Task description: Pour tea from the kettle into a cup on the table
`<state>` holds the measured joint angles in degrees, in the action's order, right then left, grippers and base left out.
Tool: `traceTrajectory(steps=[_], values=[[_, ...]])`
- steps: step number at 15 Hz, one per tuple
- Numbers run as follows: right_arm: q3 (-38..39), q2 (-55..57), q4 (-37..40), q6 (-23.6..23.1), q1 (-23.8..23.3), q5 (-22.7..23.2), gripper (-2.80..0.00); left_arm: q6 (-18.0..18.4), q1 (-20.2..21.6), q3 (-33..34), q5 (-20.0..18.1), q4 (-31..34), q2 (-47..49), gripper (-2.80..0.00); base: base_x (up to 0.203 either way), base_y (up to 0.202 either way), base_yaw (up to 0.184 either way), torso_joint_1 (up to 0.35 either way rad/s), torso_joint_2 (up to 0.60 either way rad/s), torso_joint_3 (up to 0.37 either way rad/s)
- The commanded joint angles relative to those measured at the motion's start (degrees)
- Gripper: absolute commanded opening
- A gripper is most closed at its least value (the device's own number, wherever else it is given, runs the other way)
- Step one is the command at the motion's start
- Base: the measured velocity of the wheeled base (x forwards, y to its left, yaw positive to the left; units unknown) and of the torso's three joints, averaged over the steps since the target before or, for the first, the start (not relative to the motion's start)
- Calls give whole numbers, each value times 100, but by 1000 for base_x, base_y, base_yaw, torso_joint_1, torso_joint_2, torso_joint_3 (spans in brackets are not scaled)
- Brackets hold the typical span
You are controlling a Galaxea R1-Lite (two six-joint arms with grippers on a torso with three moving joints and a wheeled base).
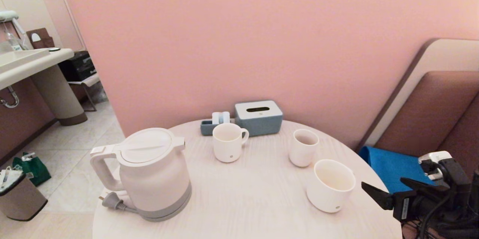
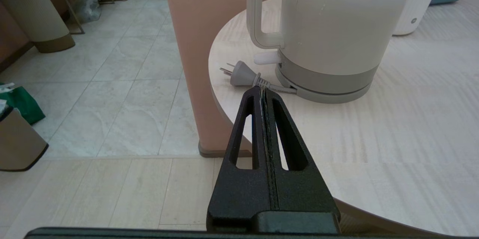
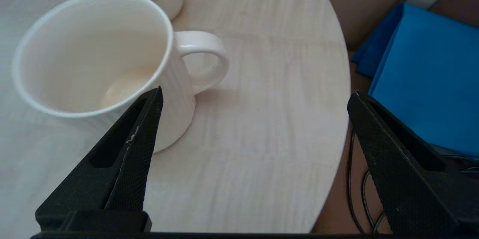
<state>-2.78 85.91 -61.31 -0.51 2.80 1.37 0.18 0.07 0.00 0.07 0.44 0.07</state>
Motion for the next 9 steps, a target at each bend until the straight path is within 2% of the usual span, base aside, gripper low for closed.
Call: traceTrajectory(steps=[1, 4, 5, 7, 9], values=[[-267, -912, 773, -3, 5, -10, 0, -1, 1, 0, 1, 0, 1, -280, 0, 0, 0, 0, 0, 0], [-1820, -2272, 4332, 8, 6, -307, 0, -1, 1, 0, 1, 0, 1, -280, 0, 0, 0, 0, 0, 0], [-2208, -2666, 4989, 2, 8, -650, 0, -1, 1, 0, 1, 0, 1, -280, 0, 0, 0, 0, 0, 0], [-2369, -3393, 5296, -125, 21, -1810, 0, -1, 1, 0, 1, 0, 1, -280, 0, 0, 0, 0, 0, 0], [-2287, -4200, 5389, -332, 47, -2521, 0, -1, 1, 0, 1, 0, 1, -280, 0, 0, 0, 0, 0, 0]])
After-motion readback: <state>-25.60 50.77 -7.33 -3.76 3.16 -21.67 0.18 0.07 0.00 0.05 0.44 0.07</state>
